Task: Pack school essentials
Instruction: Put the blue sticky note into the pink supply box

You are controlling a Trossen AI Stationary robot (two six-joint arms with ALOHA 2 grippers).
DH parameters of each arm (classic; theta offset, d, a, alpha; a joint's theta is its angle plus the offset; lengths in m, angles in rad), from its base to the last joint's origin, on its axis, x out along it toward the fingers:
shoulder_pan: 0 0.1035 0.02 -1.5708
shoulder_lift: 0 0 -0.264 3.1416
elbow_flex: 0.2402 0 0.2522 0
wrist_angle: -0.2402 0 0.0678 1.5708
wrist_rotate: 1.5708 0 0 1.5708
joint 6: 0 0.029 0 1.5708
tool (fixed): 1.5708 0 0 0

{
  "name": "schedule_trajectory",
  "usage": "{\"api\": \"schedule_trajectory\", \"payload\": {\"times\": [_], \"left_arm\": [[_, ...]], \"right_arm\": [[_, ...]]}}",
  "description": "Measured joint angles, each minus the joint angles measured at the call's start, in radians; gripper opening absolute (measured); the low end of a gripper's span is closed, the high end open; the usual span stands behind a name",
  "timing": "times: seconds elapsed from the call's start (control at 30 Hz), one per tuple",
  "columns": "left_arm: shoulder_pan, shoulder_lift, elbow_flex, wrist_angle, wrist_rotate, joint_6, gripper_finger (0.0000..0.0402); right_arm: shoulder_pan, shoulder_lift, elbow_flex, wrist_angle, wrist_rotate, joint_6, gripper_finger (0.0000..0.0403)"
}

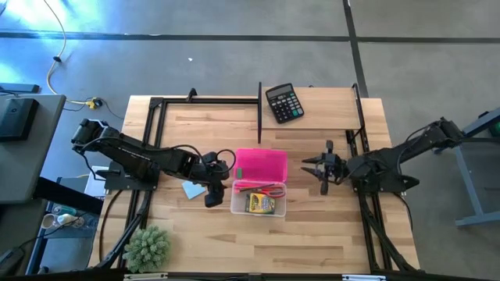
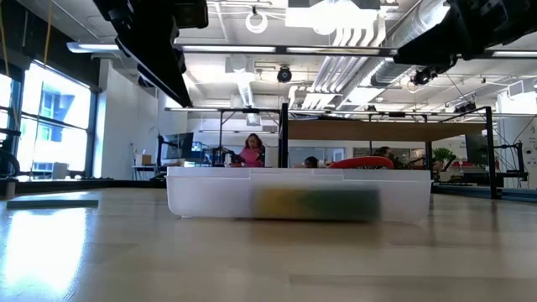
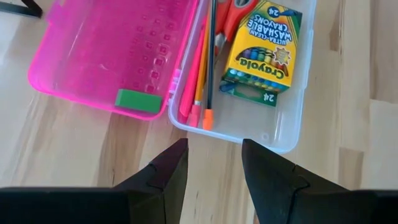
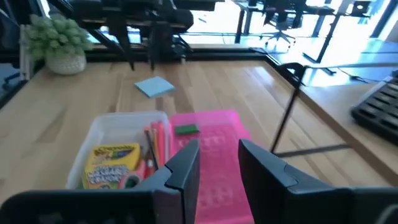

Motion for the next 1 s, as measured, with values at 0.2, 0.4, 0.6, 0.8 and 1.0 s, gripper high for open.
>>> {"api": "schedule_trajectory", "payload": {"times": [0.2, 0.4, 0.6, 0.8, 1.0], "left_arm": [[0.0, 0.0, 0.0, -0.001, 0.0, 0.001, 0.0139], [0.0, 0.0, 0.0, -0.002, 0.0, 0.002, 0.0139], [0.0, 0.0, 0.0, -0.002, 0.0, 0.002, 0.0139], [0.0, 0.001, 0.0, -0.004, -0.001, 0.003, 0.0139], [0.0, 0.001, 0.0, -0.004, -0.001, 0.002, 0.0139]], "right_arm": [[-0.028, -0.119, 0.0, -0.117, -0.002, 0.04, 0.0103], [-0.025, -0.14, 0.0, -0.135, -0.002, 0.039, 0.0103], [-0.024, -0.097, 0.0, -0.135, -0.002, 0.082, 0.0103], [-0.024, -0.025, -0.001, -0.135, 0.007, 0.119, 0.0103], [-0.024, 0.015, -0.009, -0.114, 0.007, 0.114, 0.0103]]}}
